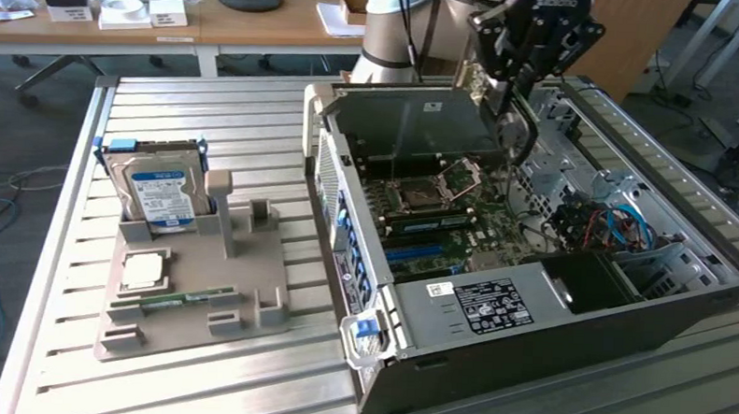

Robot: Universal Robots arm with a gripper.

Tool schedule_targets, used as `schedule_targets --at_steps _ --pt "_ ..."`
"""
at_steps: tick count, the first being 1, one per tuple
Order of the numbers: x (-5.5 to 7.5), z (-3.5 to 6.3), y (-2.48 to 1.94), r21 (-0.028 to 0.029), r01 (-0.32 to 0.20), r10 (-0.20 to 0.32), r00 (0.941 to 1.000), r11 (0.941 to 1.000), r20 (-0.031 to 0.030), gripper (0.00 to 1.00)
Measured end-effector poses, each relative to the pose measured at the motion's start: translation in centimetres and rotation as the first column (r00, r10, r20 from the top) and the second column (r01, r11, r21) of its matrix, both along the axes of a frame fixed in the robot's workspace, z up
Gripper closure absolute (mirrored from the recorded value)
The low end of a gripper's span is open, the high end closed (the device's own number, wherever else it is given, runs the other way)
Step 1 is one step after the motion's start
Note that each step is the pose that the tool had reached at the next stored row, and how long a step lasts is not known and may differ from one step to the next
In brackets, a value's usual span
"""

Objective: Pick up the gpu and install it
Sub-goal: 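Pick up the gpu and move the gpu toward the slot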

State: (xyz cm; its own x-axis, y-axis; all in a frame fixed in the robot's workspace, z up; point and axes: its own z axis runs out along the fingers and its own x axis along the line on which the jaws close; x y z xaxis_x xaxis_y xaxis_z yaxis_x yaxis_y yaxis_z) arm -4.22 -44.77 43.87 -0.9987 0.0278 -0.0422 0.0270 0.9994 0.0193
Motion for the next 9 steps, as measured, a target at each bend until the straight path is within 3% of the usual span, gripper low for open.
schedule_targets --at_steps 9 --pt "4.0 0.0 0.0 0.0 0.0 0.0 1.0 1.0 -0.0001 0.73"
